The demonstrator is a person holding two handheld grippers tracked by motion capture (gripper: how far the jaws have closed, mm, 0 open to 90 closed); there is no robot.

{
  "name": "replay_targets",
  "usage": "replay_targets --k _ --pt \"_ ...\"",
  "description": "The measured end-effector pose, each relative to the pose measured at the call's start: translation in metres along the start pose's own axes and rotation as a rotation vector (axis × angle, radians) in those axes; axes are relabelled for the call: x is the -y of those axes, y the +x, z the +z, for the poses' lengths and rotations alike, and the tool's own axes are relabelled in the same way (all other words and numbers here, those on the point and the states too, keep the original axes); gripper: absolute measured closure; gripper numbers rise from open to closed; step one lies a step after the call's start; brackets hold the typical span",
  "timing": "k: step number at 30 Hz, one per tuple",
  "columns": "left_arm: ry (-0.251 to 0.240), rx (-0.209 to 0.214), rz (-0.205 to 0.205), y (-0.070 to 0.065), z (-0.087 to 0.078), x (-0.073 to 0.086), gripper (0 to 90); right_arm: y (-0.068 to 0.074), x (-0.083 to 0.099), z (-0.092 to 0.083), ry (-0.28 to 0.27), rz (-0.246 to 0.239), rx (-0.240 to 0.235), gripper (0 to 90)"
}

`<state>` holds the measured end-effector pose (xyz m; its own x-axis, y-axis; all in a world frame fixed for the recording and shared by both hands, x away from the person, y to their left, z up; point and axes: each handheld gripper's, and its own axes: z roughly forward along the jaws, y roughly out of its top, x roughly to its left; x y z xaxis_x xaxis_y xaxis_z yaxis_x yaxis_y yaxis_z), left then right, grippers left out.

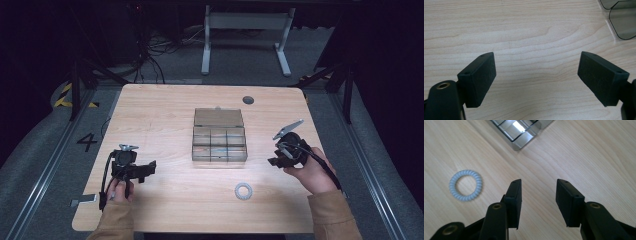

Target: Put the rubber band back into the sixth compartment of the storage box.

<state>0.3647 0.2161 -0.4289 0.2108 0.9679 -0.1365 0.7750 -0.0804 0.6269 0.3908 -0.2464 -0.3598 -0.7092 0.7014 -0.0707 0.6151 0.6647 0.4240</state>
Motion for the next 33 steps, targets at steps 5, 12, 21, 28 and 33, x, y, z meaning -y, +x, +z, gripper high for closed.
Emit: replay_targets --k 5,12,21,28,33 --pt "0.001 0.001 0.004 -0.002 0.001 -0.001 15.8 0.009 -0.003 -0.003 0.017 -0.021 -0.025 55.4" --pt "-0.002 0.001 0.001 -0.001 0.001 -0.001 15.8 0.023 -0.007 -0.005 0.026 -0.073 -0.078 56.2" --pt "-0.002 0.002 0.002 -0.001 0.001 -0.001 15.8 0.035 -0.011 -0.003 0.02 -0.112 -0.159 54.4" --pt "-0.002 0.002 0.002 -0.001 0.0 -0.001 15.9 0.04 -0.013 -0.001 0.012 -0.123 -0.176 54.1" --pt "-0.001 0.003 0.001 -0.002 0.001 -0.001 15.8 0.046 -0.015 0.004 0.008 -0.142 -0.19 56.0"
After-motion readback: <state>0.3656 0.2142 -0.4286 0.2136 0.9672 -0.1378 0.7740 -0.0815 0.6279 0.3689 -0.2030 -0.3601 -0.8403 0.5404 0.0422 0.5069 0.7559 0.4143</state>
